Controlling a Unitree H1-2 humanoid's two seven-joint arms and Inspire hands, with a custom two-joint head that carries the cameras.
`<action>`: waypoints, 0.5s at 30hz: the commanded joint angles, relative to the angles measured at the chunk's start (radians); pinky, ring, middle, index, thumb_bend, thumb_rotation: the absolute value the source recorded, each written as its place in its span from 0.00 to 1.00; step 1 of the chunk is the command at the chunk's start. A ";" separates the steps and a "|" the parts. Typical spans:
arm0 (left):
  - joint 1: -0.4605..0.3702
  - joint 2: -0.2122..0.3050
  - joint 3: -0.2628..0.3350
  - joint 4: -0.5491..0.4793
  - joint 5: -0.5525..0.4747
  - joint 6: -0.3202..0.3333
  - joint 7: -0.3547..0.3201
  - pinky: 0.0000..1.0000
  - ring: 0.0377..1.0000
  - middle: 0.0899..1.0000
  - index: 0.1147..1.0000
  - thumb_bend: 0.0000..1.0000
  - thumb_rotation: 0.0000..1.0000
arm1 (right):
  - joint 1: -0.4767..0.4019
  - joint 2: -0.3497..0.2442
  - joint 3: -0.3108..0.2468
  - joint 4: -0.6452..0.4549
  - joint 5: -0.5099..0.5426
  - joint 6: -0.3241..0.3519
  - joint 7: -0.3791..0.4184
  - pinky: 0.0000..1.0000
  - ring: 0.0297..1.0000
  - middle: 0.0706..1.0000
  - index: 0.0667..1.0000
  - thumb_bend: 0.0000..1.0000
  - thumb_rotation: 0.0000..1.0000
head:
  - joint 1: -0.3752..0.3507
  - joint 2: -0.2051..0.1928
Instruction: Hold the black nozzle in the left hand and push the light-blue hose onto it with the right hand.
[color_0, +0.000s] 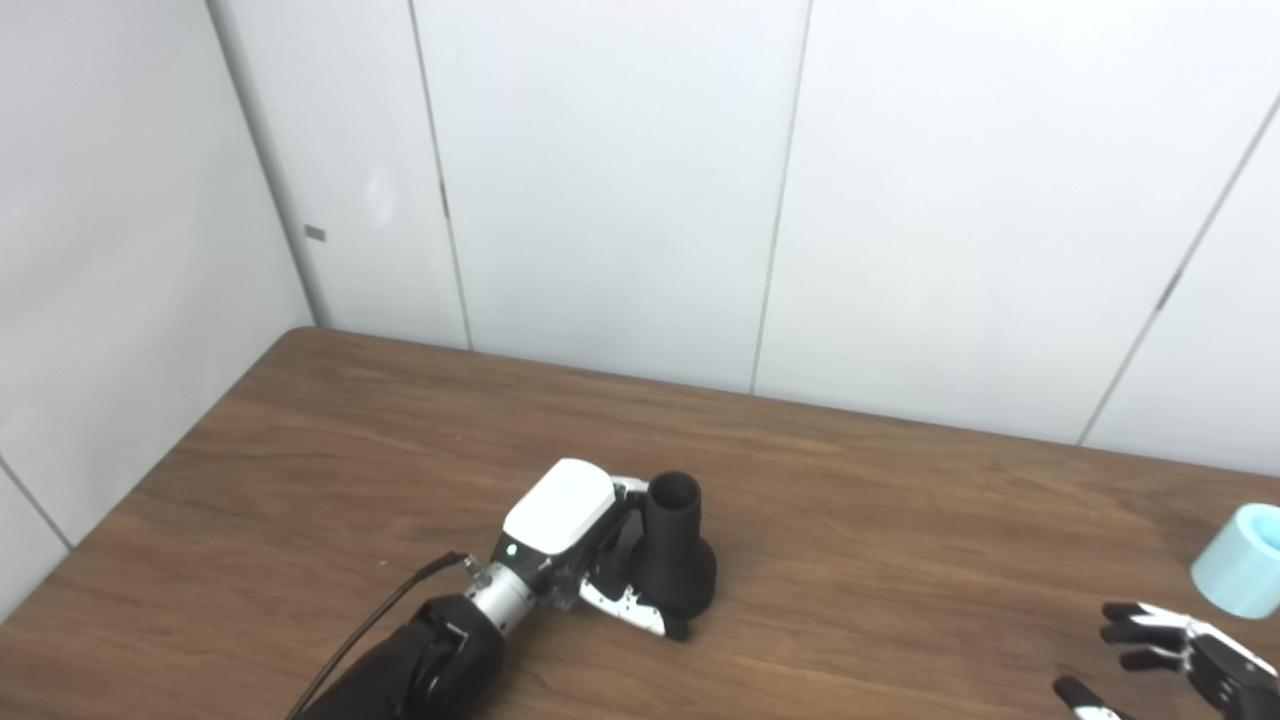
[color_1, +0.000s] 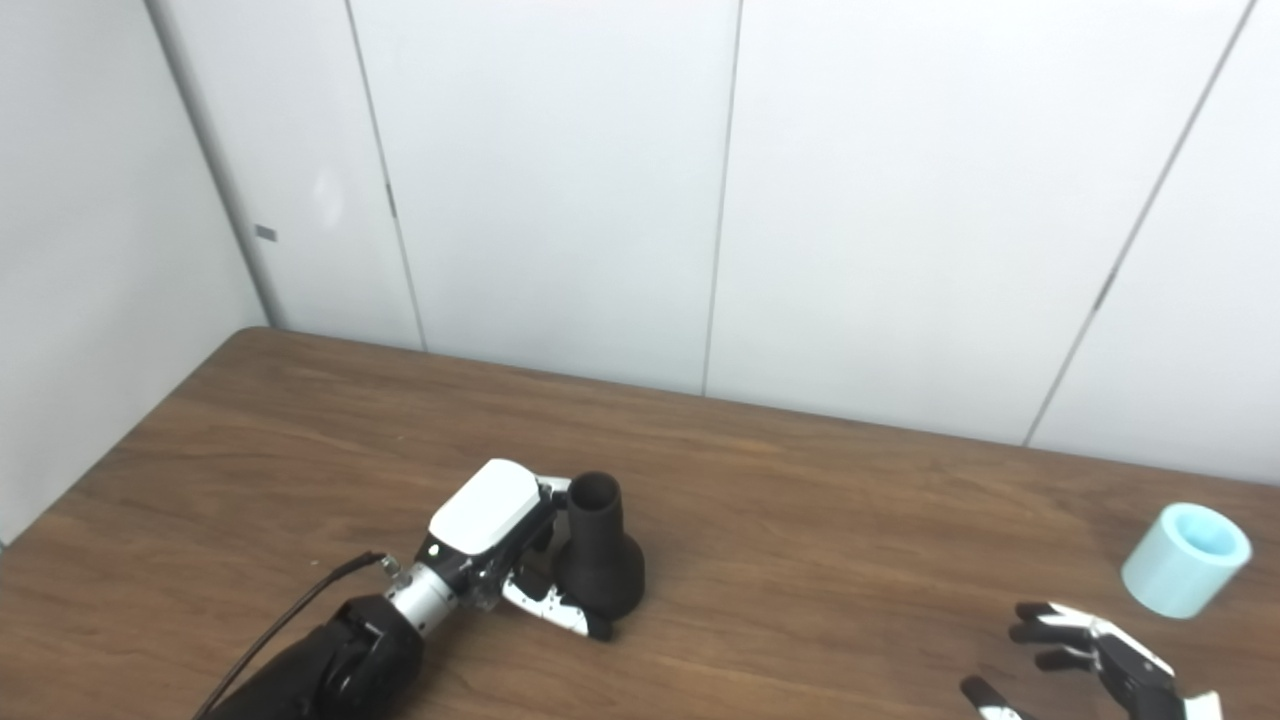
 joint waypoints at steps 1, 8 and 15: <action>0.003 -0.024 -0.039 0.010 0.013 -0.059 -0.024 0.33 0.40 0.49 0.40 0.50 0.00 | -0.014 0.000 -0.002 -0.035 -0.026 -0.014 -0.031 0.51 0.59 0.61 0.46 0.48 0.13 | -0.046 0.005; -0.004 -0.039 -0.075 0.011 0.018 -0.134 -0.024 0.32 0.39 0.49 0.41 0.50 0.00 | -0.026 0.031 -0.005 -0.022 -0.081 -0.026 -0.093 0.51 0.59 0.62 0.46 0.48 0.15 | -0.177 0.021; -0.007 -0.051 -0.156 -0.005 -0.003 -0.139 -0.006 0.33 0.39 0.48 0.41 0.50 0.00 | -0.058 0.059 -0.038 0.015 -0.142 -0.058 -0.231 0.55 0.64 0.65 0.46 0.50 0.15 | -0.331 0.029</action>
